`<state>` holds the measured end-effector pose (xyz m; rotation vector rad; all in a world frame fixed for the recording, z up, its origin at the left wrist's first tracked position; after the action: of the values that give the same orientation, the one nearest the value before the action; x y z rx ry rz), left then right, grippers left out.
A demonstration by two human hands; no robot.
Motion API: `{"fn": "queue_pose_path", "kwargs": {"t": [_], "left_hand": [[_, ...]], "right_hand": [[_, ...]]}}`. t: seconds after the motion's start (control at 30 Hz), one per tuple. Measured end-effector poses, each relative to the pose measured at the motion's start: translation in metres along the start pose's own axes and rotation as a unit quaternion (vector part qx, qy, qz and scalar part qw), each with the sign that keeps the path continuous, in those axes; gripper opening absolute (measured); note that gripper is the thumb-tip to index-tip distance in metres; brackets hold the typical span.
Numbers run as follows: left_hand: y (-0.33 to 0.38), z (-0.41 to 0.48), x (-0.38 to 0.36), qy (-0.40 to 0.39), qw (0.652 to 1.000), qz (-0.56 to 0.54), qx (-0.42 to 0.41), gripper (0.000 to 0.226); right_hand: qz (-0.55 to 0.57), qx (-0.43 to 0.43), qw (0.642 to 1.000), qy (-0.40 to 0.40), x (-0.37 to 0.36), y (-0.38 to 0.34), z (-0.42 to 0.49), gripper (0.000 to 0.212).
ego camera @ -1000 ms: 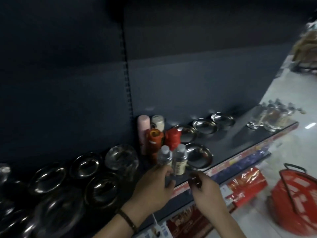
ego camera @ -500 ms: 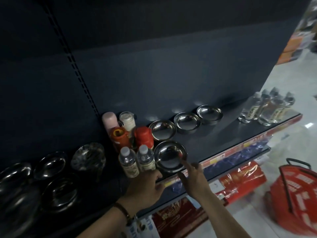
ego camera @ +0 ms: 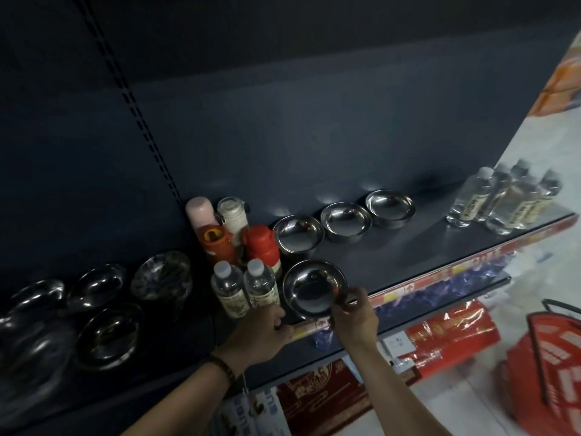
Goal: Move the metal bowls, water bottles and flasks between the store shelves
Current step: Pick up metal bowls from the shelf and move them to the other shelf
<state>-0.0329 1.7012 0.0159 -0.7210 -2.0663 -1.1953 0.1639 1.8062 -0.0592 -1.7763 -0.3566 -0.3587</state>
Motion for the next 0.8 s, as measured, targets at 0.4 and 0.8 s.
{"fn": "queue_pose_path", "kwargs": {"t": [0.4, 0.8], "left_hand": [[0.009, -0.014, -0.006, 0.023, 0.96, -0.277, -0.047, 0.033], [-0.027, -0.08, 0.086, 0.209, 0.876, -0.43, -0.057, 0.018]], "right_hand": [[0.057, -0.014, 0.998, 0.033, 0.029, -0.026, -0.059, 0.027], [0.215, 0.11, 0.968, 0.065, 0.003, -0.129, -0.139, 0.016]]}}
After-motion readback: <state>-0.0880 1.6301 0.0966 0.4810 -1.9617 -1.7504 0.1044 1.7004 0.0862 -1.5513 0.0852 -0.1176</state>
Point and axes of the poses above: each hand's wrist, its own z-axis towards the middle knuckle, its own x-axis out of the back of the hand, y = z × x, the point moved 4 cm from there along z, towards the middle knuckle, and after that the axes turned 1 degree about -x, right-handed, at the moved point
